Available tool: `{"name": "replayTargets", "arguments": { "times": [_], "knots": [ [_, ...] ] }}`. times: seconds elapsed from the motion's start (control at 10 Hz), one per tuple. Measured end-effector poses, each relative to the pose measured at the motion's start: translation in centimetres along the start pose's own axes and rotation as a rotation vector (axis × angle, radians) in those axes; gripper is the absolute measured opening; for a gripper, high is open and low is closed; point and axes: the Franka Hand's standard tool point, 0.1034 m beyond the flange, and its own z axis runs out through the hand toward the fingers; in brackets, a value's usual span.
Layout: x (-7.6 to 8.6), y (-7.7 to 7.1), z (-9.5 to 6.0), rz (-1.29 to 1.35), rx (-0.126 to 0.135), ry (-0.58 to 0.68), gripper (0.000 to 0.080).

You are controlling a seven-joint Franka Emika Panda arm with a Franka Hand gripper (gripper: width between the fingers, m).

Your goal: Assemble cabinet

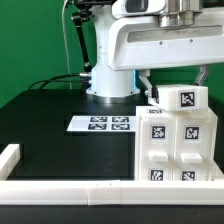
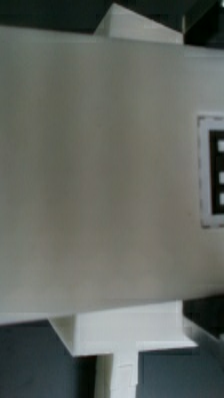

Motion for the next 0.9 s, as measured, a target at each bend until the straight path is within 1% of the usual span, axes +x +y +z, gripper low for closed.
{"name": "replayTargets", "arguments": {
  "times": [0.1, 0.4, 0.5, 0.7, 0.8, 0.9],
  "knots": [
    [-0.01, -0.08, 0.01, 0.090, 0.006, 0.000, 0.0560],
    [-0.02, -0.17, 0.02, 0.230, 0.010, -0.002, 0.0560],
    [-0.04, -0.33, 0.03, 0.336, 0.016, -0.003, 0.0560],
    [-0.10, -0.58, 0.02, 0.533, 0.017, -0.006, 0.0560],
    [-0.19, -0.52, 0.11, 0.696, 0.035, -0.011, 0.0560],
    [-0.15, -0.49, 0.15, 0.814, 0.041, -0.009, 0.0560]
  ]
}}
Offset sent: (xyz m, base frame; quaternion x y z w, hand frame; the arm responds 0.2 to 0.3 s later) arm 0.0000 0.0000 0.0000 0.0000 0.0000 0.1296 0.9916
